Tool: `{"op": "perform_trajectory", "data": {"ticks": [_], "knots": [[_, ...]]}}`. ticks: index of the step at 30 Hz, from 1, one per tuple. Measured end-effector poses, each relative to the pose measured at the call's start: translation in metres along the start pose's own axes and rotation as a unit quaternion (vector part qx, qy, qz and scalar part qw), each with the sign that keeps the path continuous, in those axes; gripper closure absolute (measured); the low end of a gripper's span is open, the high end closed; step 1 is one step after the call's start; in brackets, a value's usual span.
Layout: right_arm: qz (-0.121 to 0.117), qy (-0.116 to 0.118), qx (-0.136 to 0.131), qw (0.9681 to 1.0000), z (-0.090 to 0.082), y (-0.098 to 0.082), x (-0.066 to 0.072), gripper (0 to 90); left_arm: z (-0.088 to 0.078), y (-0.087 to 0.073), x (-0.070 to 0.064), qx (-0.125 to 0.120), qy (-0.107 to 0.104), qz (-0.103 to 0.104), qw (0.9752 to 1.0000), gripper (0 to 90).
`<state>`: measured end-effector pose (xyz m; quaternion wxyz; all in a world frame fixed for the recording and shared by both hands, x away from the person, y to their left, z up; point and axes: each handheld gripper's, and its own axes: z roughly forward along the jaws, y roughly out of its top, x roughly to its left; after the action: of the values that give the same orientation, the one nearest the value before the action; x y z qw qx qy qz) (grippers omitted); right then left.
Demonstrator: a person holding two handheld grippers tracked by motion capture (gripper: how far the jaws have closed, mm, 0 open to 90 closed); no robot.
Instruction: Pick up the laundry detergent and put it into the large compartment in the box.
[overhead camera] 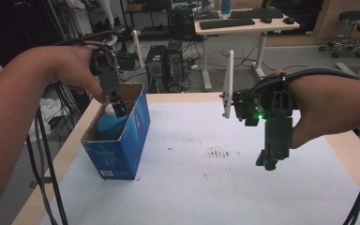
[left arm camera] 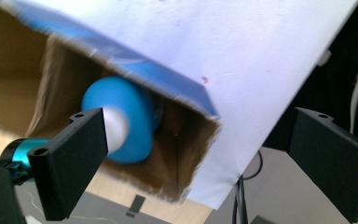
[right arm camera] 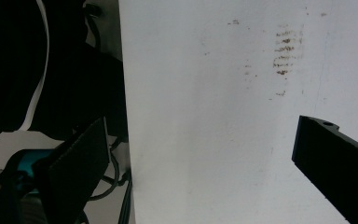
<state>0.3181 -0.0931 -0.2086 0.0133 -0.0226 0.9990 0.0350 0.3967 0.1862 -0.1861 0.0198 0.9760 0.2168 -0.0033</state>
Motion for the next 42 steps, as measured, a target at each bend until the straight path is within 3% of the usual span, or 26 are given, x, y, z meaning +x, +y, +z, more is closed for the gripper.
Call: {"op": "perform_trajectory", "data": {"ticks": [5, 7, 13, 15, 23, 31, 42], "knots": [[0.001, 0.001, 0.001, 1.0000, -0.001, -0.001, -0.001, 3.2, 0.006, 0.020, -0.013, 0.006, -0.007, 0.049, 0.9988, 5.2], [0.000, 0.002, 0.001, 1.0000, 0.000, 0.000, -0.002, 3.2, 0.010, 0.027, -0.016, 0.010, -0.008, 0.058, 0.9982, 5.2], [-0.003, 0.003, 0.002, 1.0000, 0.001, 0.000, -0.004, 3.2, 0.019, 0.040, -0.017, 0.011, -0.004, 0.089, 0.9959, 5.2], [-0.001, 0.003, 0.003, 1.0000, 0.002, -0.001, -0.007, 3.2, 0.028, 0.049, -0.014, 0.001, -0.002, 0.109, 0.9941, 5.2], [0.004, 0.007, 0.005, 1.0000, 0.001, -0.004, -0.010, 3.2, 0.049, 0.060, -0.003, 0.012, -0.013, 0.108, 0.9940, 5.2], [0.010, 0.002, 0.014, 0.9999, 0.000, -0.004, -0.010, 3.2, 0.063, 0.063, 0.004, 0.006, -0.008, 0.102, 0.9947, 5.2], [0.009, 0.000, 0.009, 0.9999, 0.000, -0.002, -0.008, 3.2, 0.061, 0.065, -0.001, 0.003, 0.001, 0.105, 0.9945, 5.2]]}}
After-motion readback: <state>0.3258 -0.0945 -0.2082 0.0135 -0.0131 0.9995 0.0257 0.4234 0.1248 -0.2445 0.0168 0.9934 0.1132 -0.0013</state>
